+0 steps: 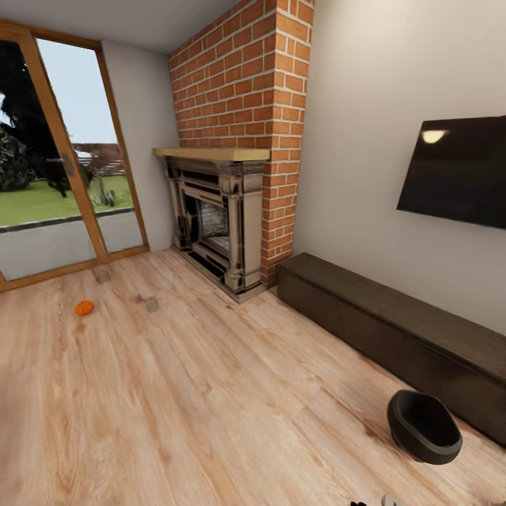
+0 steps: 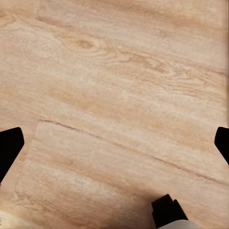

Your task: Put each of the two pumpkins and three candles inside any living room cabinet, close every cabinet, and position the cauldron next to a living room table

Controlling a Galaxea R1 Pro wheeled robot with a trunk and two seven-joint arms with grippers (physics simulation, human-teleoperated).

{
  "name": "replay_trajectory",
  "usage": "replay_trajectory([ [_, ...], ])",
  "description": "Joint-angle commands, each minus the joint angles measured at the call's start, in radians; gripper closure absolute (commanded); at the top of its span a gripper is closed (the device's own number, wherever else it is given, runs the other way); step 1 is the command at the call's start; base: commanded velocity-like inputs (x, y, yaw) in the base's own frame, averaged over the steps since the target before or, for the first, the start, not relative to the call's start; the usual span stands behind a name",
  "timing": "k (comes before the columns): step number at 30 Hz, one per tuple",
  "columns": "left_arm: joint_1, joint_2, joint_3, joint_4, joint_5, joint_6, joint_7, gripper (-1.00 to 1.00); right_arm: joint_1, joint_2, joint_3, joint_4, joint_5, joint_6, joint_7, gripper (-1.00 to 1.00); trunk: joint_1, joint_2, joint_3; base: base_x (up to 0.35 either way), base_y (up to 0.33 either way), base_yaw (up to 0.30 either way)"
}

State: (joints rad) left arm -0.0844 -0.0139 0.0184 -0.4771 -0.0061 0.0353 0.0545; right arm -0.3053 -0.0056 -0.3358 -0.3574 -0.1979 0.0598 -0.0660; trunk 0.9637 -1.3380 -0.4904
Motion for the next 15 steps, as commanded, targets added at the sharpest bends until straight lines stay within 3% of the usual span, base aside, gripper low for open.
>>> replay_trajectory([
  [1, 0.000, 0.000, 0.000, 0.000, 0.000, 0.000, 0.000, -1.00, 0.000, 0.000, 0.000, 0.000, 0.000, 0.000, 0.000, -1.00, 0.000, 0.000, 0.000, 0.181, 0.000, -0.281],
  [15, 0.000, 0.000, 0.000, 0.000, 0.000, 0.000, 0.000, -1.00, 0.000, -0.001, -0.011, 0.000, 0.000, 0.005, 0.000, -1.00, 0.000, 0.000, 0.000, 0.168, 0.000, -0.281],
])
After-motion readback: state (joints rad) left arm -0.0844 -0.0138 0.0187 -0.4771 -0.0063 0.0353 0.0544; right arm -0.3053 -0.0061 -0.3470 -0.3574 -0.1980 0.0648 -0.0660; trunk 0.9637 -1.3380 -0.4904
